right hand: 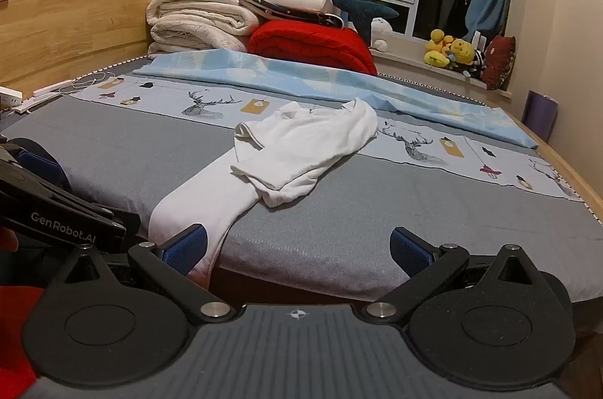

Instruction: Fold small clothes

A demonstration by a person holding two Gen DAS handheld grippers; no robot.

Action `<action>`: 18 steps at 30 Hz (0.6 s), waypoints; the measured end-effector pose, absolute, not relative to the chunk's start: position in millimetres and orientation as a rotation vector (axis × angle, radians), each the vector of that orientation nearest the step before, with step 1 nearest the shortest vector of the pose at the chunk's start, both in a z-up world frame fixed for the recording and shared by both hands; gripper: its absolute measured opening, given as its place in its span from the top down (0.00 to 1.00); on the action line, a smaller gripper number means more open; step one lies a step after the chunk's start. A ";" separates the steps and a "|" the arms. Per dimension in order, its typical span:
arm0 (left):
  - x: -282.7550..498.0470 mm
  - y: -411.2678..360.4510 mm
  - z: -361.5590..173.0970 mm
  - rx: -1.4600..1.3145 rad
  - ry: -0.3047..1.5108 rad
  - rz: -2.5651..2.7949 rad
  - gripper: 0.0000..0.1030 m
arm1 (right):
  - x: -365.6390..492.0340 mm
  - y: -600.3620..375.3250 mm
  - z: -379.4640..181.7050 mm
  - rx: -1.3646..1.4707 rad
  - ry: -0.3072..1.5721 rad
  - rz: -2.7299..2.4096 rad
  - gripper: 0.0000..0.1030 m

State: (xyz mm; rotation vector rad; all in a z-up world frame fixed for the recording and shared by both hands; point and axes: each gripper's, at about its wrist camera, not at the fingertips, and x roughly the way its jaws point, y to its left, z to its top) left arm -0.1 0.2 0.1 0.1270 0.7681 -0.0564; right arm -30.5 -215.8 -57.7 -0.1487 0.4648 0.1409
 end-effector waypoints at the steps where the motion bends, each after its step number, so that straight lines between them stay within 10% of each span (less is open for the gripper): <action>1: 0.0 0.2 0.1 0.128 0.769 -0.056 0.00 | -30.3 -215.8 -57.9 -0.149 0.465 0.141 0.01; 18: 0.1 0.1 0.1 0.129 0.771 -0.056 0.00 | -30.7 -213.0 -53.1 -0.150 0.466 0.141 0.01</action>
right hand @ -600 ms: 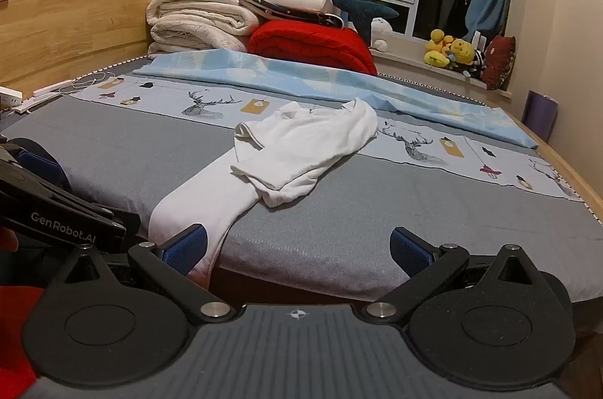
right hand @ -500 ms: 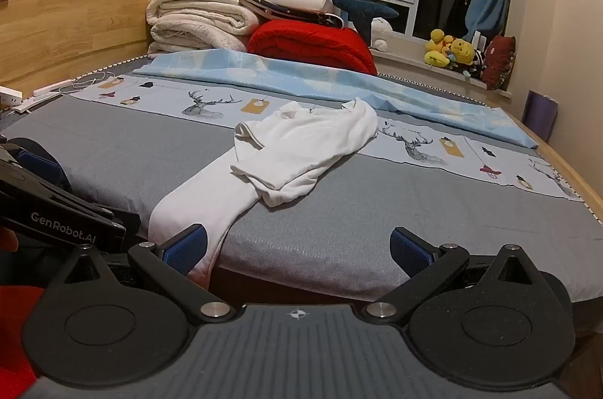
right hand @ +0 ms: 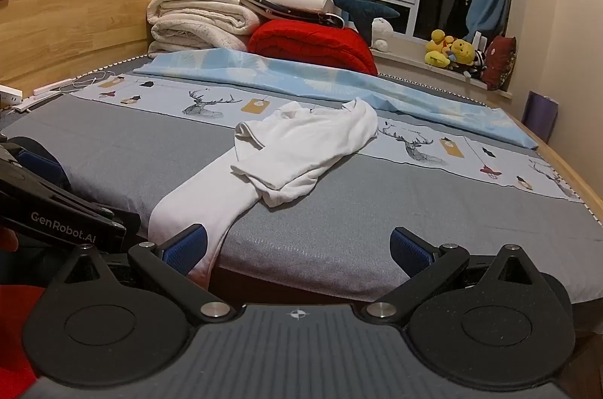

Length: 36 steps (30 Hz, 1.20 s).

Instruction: Fold small clothes

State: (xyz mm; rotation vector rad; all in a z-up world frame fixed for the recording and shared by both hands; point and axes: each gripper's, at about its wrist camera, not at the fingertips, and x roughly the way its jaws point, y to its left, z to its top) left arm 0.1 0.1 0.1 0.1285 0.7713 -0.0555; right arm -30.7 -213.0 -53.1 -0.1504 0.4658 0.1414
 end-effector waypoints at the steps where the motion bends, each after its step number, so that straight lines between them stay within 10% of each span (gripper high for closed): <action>1: 0.1 0.1 0.1 0.128 0.771 -0.056 0.00 | -30.6 -212.4 -52.3 -0.151 0.466 0.142 0.01; 22: 24.1 16.2 -4.2 0.069 0.813 -0.063 0.00 | -6.0 -216.8 -60.4 -0.135 0.488 0.141 0.01; 36: 156.1 63.0 -50.8 0.043 0.904 0.106 0.00 | 234.2 -266.5 -83.0 0.257 0.666 0.148 0.01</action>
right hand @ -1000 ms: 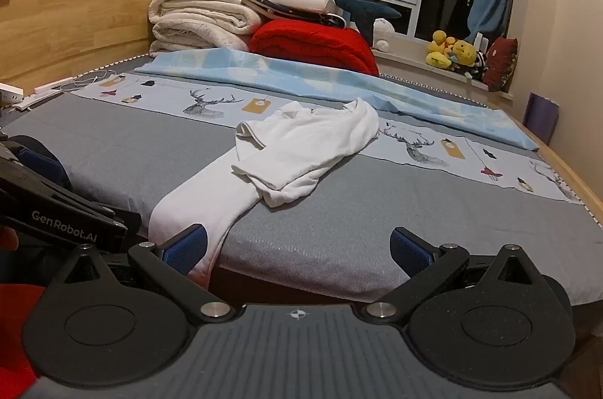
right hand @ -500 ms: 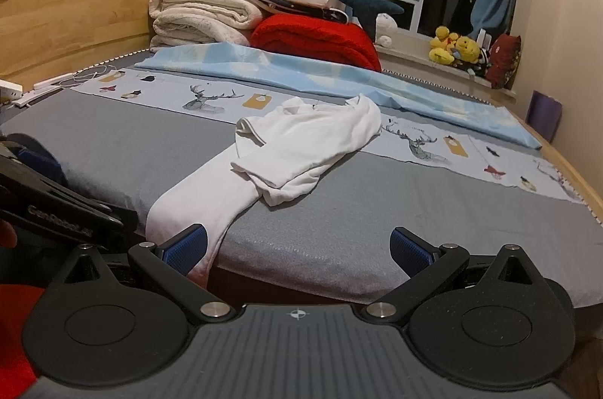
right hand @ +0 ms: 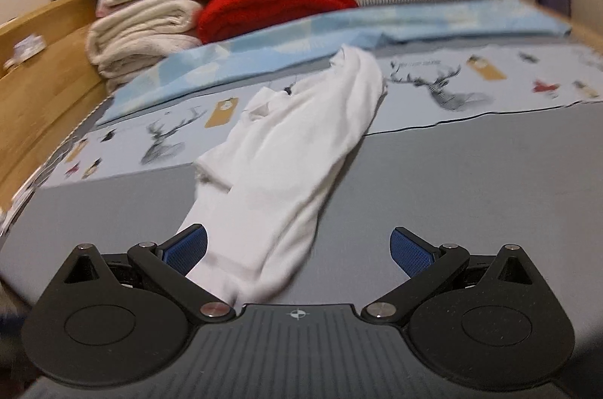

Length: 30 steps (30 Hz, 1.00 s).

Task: Fold small clothes
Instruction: 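Grasp the white shirt's shoulder with the right gripper and lift it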

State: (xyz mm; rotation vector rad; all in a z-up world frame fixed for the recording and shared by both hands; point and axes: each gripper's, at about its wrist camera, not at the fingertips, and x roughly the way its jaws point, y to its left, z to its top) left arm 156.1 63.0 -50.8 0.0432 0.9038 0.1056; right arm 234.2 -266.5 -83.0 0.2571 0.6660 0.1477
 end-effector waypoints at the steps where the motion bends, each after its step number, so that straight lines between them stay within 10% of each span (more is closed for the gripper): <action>1: 167.6 65.2 -56.3 0.042 0.909 0.112 0.00 | 263.3 -266.9 -90.4 0.273 0.679 0.147 0.01; 11: 240.9 57.4 -112.3 0.087 0.994 0.115 0.00 | 417.5 -266.8 -160.3 0.404 0.815 0.042 0.15; 12: 244.2 57.3 -115.5 0.074 1.006 0.109 0.00 | 418.7 -267.3 -159.8 0.401 0.811 0.054 0.30; 14: 249.0 55.2 -118.8 0.062 1.006 0.107 0.00 | 417.2 -268.9 -155.1 0.349 0.783 0.074 0.95; 15: 251.1 53.8 -119.5 0.064 1.002 0.112 0.00 | 414.5 -270.4 -151.2 0.306 0.769 0.063 0.99; 28: 258.2 36.9 -123.0 0.110 0.981 0.133 0.00 | 414.3 -477.0 -79.2 0.161 0.472 -0.762 0.99; 30: 260.6 37.2 -123.3 0.118 0.978 0.139 0.00 | 398.1 -510.9 -75.4 0.190 0.429 -0.925 0.67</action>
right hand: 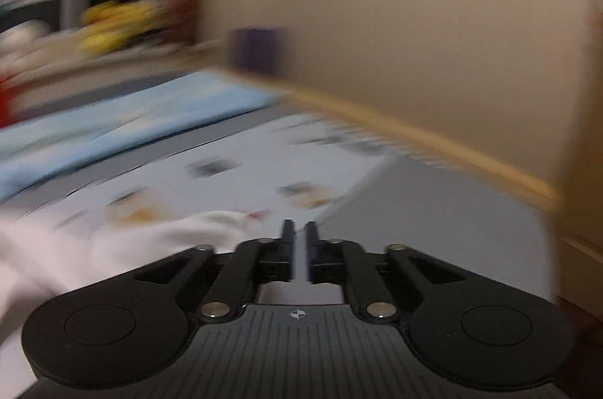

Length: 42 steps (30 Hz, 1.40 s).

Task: Fold small clothes
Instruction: 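Grasp the white shirt's shoulder with the right gripper and lift it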

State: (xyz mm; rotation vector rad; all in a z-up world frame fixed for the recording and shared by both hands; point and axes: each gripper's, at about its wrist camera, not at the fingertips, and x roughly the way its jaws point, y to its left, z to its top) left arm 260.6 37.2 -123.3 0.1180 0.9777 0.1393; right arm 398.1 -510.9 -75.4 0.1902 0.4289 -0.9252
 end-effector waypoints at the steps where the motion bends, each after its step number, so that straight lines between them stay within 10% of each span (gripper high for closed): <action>1: 262.0 37.9 -123.5 0.120 0.976 0.143 0.00 | 390.0 -518.3 -76.5 0.215 0.441 -0.887 0.38; 9: 268.8 38.9 -124.6 0.111 0.978 0.178 0.00 | 369.9 -421.1 -89.4 0.357 0.600 -0.004 0.38; 13: 267.9 34.3 -124.7 0.129 0.968 0.191 0.00 | 393.1 -339.3 -96.7 0.353 0.666 0.343 0.63; 19: 263.1 37.8 -126.2 0.120 0.954 0.172 0.00 | 415.6 -256.3 -138.0 0.248 0.847 0.388 0.60; 20: 262.4 38.6 -126.4 0.118 0.955 0.163 0.00 | 410.8 -244.4 -143.9 0.214 0.859 0.388 0.67; 21: 261.8 38.3 -126.1 0.125 0.955 0.151 0.00 | 408.1 -237.2 -146.1 0.164 0.859 0.397 0.97; 22: 261.6 37.1 -125.4 0.140 0.955 0.140 0.00 | 404.0 -234.3 -144.6 0.129 0.854 0.406 0.96; 38: 276.0 31.3 -123.5 0.121 1.037 0.087 0.00 | 338.7 -500.4 -124.8 0.306 0.791 -0.421 0.96; 40: 283.9 29.5 -124.1 0.089 1.068 0.044 0.05 | 344.0 -498.9 -133.1 0.323 0.835 -0.395 0.96; 42: 287.0 25.0 -121.7 0.071 1.043 -0.017 0.48 | 349.8 -492.5 -134.6 0.279 0.844 -0.381 0.96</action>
